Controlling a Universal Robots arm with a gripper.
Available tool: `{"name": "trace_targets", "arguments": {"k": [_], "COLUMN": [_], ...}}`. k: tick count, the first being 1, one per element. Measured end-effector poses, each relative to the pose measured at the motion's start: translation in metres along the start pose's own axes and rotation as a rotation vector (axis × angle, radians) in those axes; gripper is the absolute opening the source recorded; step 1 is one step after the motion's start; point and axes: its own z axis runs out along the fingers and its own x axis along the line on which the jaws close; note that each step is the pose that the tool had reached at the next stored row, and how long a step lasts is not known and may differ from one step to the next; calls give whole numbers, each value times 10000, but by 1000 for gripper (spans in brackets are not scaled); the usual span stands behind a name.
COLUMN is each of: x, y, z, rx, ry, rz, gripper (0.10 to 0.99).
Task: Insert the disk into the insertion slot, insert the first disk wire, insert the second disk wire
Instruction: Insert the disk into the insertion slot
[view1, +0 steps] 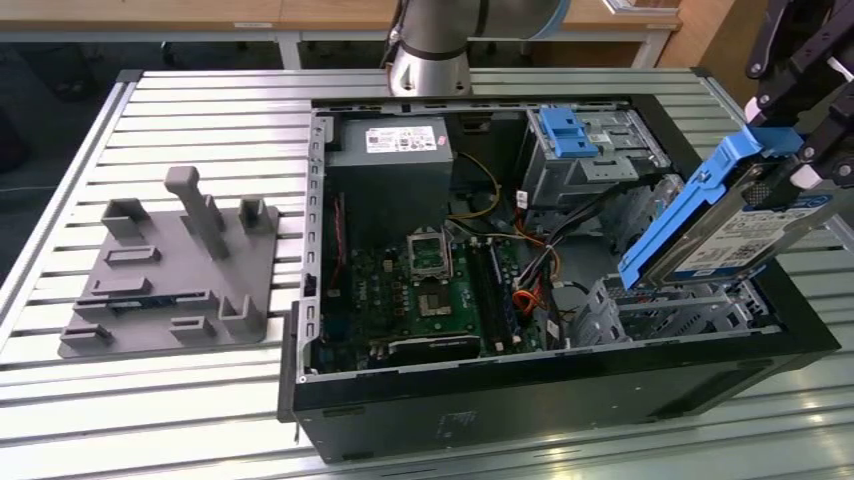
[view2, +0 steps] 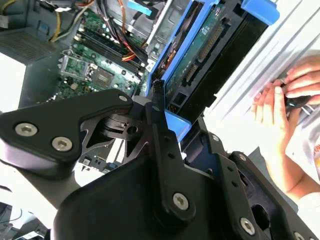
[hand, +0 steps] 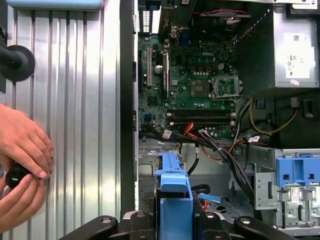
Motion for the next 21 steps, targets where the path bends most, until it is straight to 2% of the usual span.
{"name": "trace_targets", "arguments": {"k": [1, 21], "x": [1, 3], "y": [0, -53], "z": [0, 37], "rx": [0, -1], "ry": [-28, -37], "rz": [-1, -2], "gripper": [365, 365]}}
